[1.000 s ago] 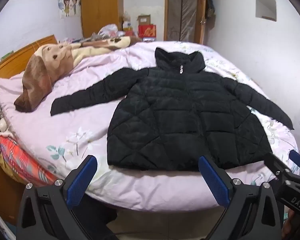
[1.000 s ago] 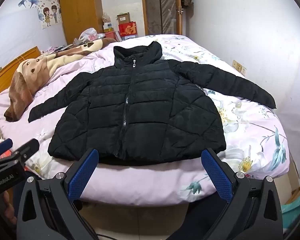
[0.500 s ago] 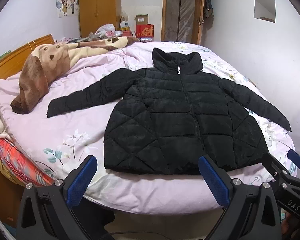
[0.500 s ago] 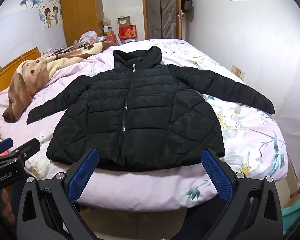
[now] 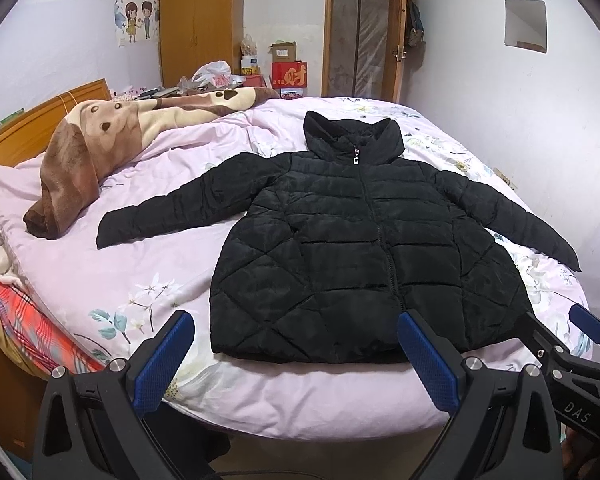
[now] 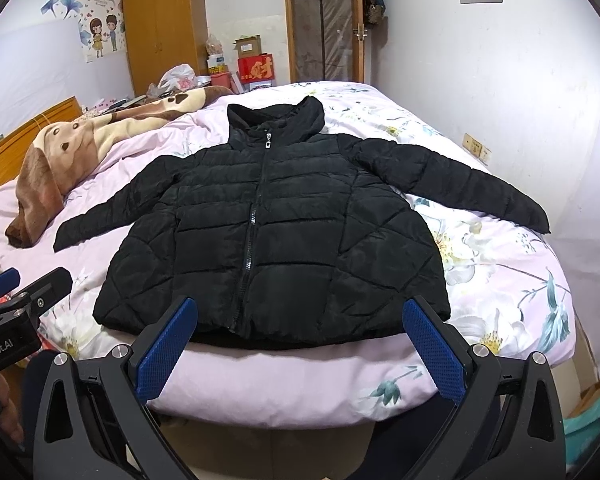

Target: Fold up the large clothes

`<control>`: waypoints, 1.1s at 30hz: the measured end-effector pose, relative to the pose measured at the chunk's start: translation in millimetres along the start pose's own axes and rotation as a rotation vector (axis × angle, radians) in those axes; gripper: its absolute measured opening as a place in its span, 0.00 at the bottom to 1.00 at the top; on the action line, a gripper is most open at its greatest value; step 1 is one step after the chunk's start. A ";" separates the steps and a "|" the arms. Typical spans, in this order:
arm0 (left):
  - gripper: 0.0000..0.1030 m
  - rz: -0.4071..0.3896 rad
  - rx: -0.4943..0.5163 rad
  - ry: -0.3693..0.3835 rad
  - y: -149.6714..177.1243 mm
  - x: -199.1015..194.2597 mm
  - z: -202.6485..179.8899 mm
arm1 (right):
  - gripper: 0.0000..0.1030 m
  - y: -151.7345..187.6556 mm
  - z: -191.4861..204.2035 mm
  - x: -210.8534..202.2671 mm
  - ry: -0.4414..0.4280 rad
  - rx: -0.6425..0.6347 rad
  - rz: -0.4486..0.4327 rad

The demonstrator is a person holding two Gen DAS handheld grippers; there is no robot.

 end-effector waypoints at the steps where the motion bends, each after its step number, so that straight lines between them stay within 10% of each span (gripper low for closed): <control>1: 0.99 0.002 0.000 0.003 0.5 0.3 0.5 | 0.99 -0.1 0.1 0.3 0.000 0.000 0.001; 33: 0.99 0.021 -0.017 0.012 5.3 7.2 4.7 | 0.99 -0.8 -2.3 4.1 0.003 0.001 0.005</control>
Point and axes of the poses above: each gripper's, at about its wrist camera, not at the fingertips, and x roughly the way its jaws point, z to its left, y to its underside, the point moved 1 cm from there along x, roughly the way its jaws point, and after that the axes turned 11 degrees about x, right-handed, at the moved point
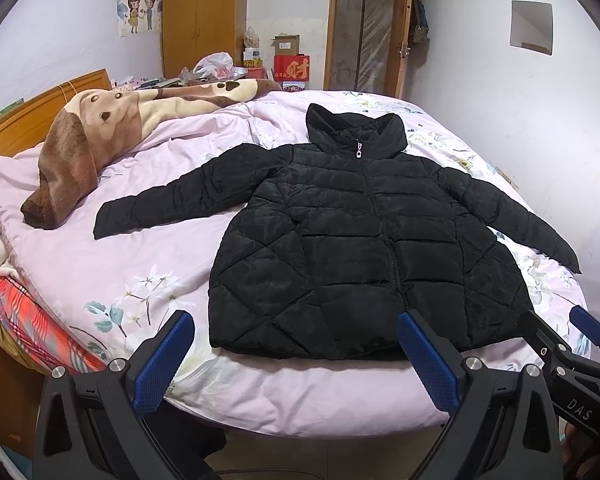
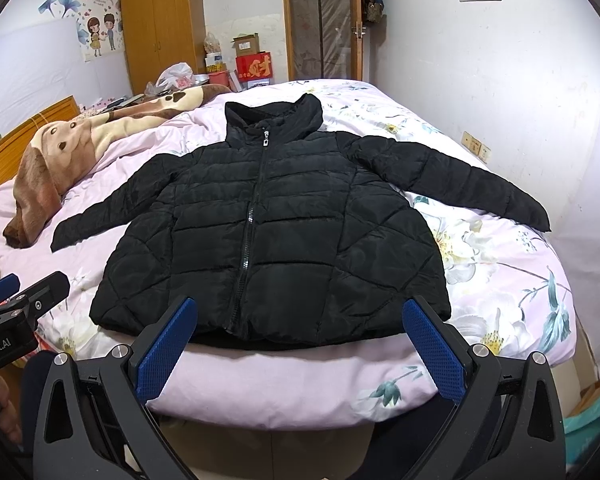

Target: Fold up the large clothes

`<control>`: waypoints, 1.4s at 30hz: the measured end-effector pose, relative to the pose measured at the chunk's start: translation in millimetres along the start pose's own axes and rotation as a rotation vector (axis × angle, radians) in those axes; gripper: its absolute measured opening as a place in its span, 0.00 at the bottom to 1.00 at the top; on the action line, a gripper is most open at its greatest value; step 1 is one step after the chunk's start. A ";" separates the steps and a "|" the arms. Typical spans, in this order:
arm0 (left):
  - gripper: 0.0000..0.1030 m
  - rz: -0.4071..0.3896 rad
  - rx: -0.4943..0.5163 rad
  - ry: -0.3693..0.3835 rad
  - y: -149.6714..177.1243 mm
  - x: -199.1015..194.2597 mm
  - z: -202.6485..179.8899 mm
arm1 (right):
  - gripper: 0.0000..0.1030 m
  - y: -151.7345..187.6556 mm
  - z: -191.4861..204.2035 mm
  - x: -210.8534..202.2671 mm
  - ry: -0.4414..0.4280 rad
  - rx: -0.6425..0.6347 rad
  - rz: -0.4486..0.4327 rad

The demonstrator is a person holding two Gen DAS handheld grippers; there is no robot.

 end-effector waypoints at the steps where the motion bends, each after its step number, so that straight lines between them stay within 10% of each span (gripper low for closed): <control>1: 0.99 0.001 -0.001 -0.002 0.5 0.3 0.5 | 0.99 0.2 0.0 0.9 0.001 0.000 0.001; 23: 0.99 0.035 -0.024 -0.014 -4.6 18.1 15.9 | 0.99 -0.9 4.4 12.1 0.003 -0.010 0.014; 42: 1.00 0.148 -0.375 -0.122 -33.5 152.5 219.0 | 0.99 -59.7 96.0 115.4 -0.174 -0.186 0.021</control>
Point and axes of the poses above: each gripper's, at about its wrist camera, not at the fingertips, and x roughly the way its jaws point, z to its left, y to its underside, the point moved 1 cm from there along x, roughly the way its jaws point, and after that the axes turned 11 degrees about x, right-handed, at the moved point
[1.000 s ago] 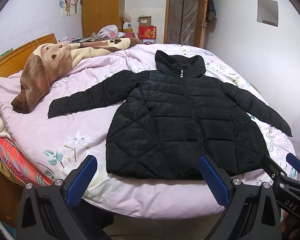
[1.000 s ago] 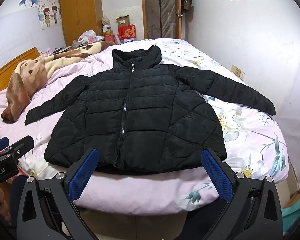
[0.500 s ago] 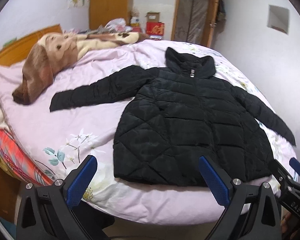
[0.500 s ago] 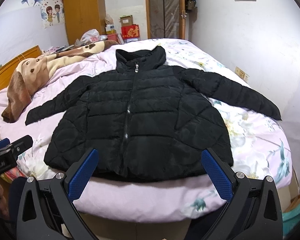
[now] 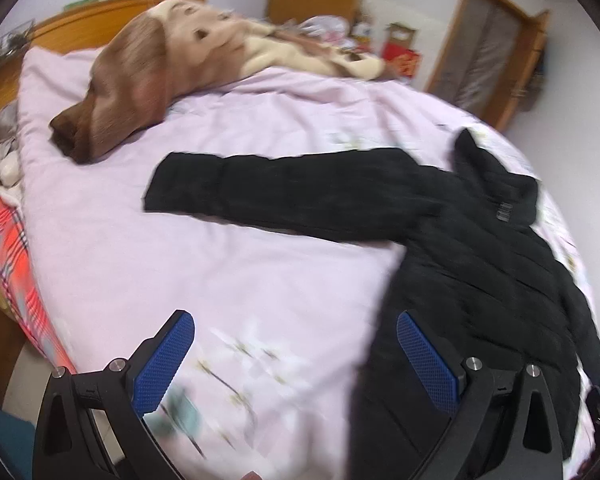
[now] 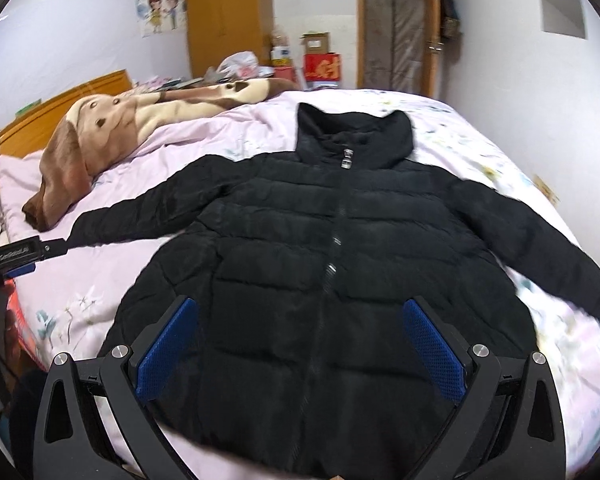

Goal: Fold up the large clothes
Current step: 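Grasp the jacket sleeve cuff with the left tool while the right tool hovers over the jacket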

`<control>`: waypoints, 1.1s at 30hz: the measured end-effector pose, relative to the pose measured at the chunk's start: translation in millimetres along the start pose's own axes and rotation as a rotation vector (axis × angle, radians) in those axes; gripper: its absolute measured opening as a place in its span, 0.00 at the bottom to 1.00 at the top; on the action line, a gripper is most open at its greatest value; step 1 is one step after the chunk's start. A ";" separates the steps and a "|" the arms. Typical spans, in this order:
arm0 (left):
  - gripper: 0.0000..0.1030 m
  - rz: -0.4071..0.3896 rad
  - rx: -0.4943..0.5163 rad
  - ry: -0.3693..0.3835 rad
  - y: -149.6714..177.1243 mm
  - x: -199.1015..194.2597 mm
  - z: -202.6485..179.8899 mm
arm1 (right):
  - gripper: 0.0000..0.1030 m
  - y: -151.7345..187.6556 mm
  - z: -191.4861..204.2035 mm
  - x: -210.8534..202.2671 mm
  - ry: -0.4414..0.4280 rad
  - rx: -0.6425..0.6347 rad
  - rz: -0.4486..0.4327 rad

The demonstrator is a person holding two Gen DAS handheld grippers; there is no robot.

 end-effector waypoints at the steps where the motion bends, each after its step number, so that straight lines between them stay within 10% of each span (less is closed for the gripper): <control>1: 1.00 0.012 -0.020 -0.003 -7.0 11.8 9.3 | 0.99 -5.9 6.7 10.6 -0.008 -0.012 0.001; 14: 1.00 0.117 -0.304 -0.014 -62.7 158.4 91.9 | 0.99 -29.2 71.9 113.4 -0.069 -0.127 0.105; 26: 0.99 0.161 -0.329 -0.077 -81.1 220.8 96.6 | 0.99 -32.0 110.5 164.6 -0.065 -0.226 0.144; 33: 0.66 0.141 -0.300 -0.096 -95.5 224.6 80.6 | 0.99 -41.0 109.8 165.3 0.003 -0.197 0.120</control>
Point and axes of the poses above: each gripper's, at about its wrist camera, not at the fingertips, and x roughly the way its jaws point, z to its left, y to its underside, the point moved 1 cm from there along x, roughly the way its jaws point, and after that the axes turned 11 degrees about x, right-handed, at the moved point
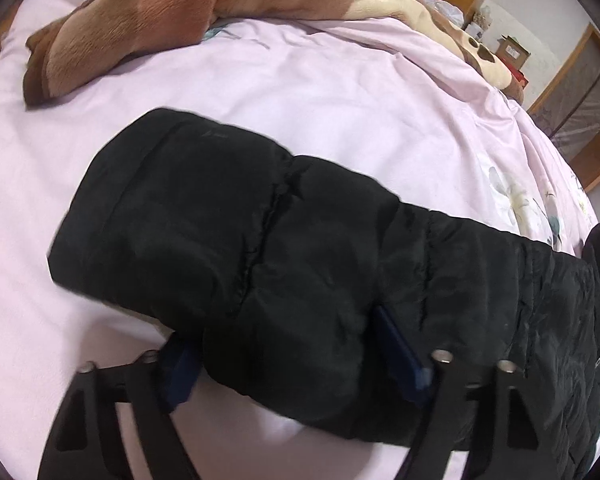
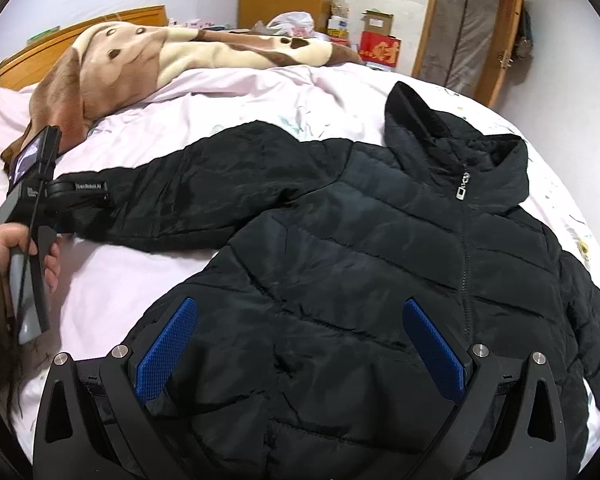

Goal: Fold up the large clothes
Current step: 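Grasp the jacket sleeve cuff with the left tool while the right tool hovers over the jacket, then lift the sleeve with the left tool and fold it across the jacket front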

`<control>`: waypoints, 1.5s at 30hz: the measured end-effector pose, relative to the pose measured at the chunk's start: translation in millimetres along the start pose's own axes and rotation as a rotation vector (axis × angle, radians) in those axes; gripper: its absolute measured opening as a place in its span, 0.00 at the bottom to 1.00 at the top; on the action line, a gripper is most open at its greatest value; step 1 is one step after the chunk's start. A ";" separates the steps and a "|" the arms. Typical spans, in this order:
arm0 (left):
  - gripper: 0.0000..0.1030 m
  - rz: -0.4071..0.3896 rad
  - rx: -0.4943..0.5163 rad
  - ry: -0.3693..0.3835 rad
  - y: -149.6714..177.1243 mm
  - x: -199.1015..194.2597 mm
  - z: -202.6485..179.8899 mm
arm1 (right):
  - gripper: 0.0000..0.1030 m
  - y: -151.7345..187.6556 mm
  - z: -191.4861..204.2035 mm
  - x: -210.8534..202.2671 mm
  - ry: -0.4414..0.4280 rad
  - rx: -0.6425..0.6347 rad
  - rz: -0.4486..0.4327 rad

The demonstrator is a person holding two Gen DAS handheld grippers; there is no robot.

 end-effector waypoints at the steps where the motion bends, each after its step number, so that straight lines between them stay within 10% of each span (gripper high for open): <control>1: 0.59 -0.009 0.007 0.002 -1.4 -1.5 -3.7 | 0.99 -1.2 -1.5 -1.5 -0.005 0.010 -0.002; 6: 0.25 -0.063 0.046 -0.040 -6.5 -14.8 -17.2 | 0.99 -4.4 -5.9 -7.1 -0.010 0.020 -0.022; 10: 0.17 -0.112 0.076 -0.051 -8.8 -31.1 -26.0 | 0.99 -5.9 -11.6 -9.5 -0.008 0.039 -0.027; 27: 0.16 -0.469 0.500 0.030 0.7 -165.7 -176.2 | 0.99 -14.1 -67.2 -45.3 0.048 0.154 -0.094; 45: 0.17 -0.398 0.798 0.360 90.4 -180.4 -369.1 | 0.99 -5.3 -182.3 -78.7 0.216 0.331 -0.141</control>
Point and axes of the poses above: each gripper's, at about its wrist camera, not at the fingertips, and x roughly the way its jaws point, z to its left, y to its underside, the point moved 1 cm from there along x, roughly the way its jaws point, and after that the axes turned 11 degrees about x, right-handed, at the moved point
